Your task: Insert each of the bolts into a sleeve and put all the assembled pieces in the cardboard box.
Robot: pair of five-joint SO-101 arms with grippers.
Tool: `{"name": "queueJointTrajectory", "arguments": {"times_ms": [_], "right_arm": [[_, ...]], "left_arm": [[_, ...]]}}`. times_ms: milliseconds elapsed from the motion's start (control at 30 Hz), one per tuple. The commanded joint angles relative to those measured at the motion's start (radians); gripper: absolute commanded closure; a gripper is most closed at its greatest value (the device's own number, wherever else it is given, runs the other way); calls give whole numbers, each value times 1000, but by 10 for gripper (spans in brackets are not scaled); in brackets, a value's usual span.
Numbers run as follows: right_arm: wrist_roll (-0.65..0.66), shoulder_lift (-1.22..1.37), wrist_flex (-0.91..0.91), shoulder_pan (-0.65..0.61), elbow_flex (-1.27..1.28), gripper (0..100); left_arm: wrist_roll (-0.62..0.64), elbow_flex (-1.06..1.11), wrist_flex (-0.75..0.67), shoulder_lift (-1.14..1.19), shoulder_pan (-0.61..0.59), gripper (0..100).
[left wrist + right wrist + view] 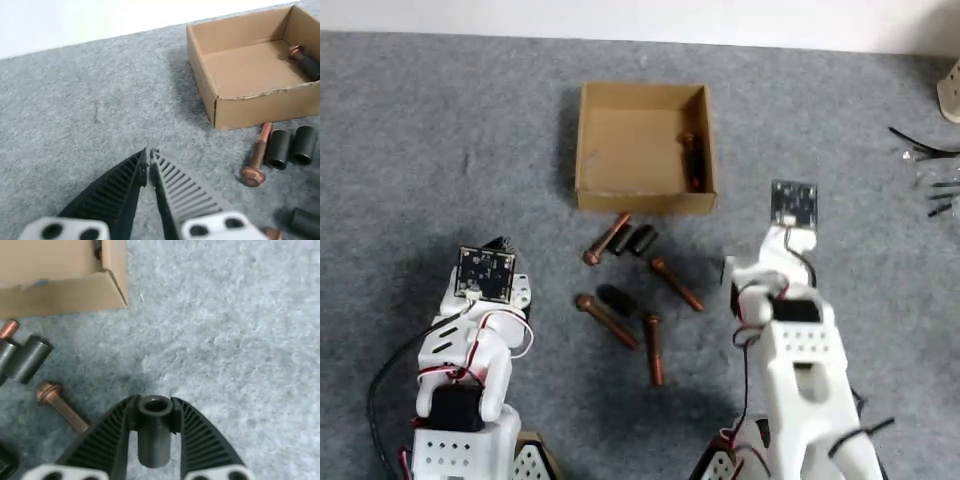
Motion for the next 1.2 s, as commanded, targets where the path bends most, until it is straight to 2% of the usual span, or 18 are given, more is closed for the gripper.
{"name": "queueJointTrajectory", "arguments": {"times_ms": [0, 200, 400, 600, 733, 800, 933, 1000, 1067, 1167], "right_arm": [[-11, -105, -77, -13, 56, 994], [-11, -157, -91, -13, 94, 994], [-11, -157, -93, -13, 94, 994], [-11, -156, -133, -13, 97, 994], [-11, -156, -133, -13, 97, 994], [-11, -156, -133, -13, 97, 994], [-11, -156, -133, -12, 97, 994], [-11, -156, -133, -12, 97, 994], [-11, -156, -133, -12, 104, 994], [-11, -156, -134, -12, 108, 994]], "left_arm": [[-6, -61, 6, -7, 31, 956], [-9, -163, 103, 73, 140, 955], [14, -282, 98, 392, 160, 938], [276, -398, 133, 811, 332, 791], [497, -487, 196, 987, 444, 758], [548, -515, 210, 1046, 481, 758], [563, -513, 176, 1130, 547, 758], [606, -481, 138, 1159, 541, 758], [724, -458, 81, 1187, 518, 758], [816, -461, 9, 1224, 446, 758]]}}
